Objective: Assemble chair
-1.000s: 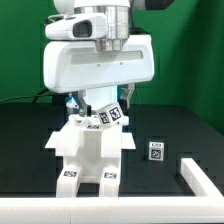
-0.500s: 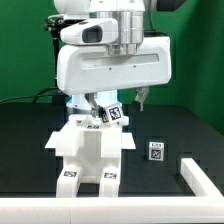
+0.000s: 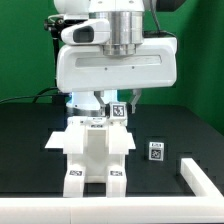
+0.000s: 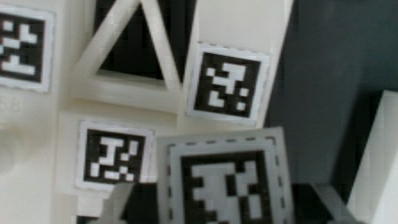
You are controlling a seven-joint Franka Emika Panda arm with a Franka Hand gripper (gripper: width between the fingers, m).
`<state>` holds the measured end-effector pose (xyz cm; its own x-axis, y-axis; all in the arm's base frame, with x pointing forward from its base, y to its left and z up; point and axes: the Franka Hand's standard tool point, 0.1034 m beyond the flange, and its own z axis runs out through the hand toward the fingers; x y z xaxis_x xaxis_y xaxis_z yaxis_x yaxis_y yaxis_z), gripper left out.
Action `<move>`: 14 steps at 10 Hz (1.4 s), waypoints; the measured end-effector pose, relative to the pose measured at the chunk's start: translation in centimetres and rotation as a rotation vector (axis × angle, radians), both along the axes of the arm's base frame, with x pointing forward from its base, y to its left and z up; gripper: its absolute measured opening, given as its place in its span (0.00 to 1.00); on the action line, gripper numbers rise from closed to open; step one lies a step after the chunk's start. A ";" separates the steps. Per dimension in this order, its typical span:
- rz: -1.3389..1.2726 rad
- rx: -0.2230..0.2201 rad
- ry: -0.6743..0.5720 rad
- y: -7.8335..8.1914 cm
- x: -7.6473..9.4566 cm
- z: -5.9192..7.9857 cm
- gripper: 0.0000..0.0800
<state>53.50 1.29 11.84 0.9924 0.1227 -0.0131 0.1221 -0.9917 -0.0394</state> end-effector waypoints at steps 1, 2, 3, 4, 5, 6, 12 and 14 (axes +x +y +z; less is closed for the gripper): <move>-0.094 -0.001 0.003 0.0 0.0 0.0 0.36; -0.166 -0.003 0.006 0.0 0.0 0.0 0.36; -0.269 -0.006 0.017 0.1 0.2 -0.1 0.36; -0.360 -0.012 0.027 0.0 1.1 -0.1 0.36; -0.429 -0.013 0.031 -0.2 1.9 -0.1 0.36; -0.504 0.003 0.053 -0.6 2.5 -0.1 0.36; -0.889 0.082 0.118 -1.4 3.3 -0.2 0.48; -0.858 0.080 0.114 -1.3 3.3 -0.1 0.65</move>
Offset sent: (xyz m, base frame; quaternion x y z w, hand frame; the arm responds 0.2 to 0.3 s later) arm 0.0289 -0.0088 -0.0048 -0.0278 -0.0421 0.2296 0.9720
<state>56.76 -0.05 11.69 0.7356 -0.6624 -0.1417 -0.6755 -0.7331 -0.0797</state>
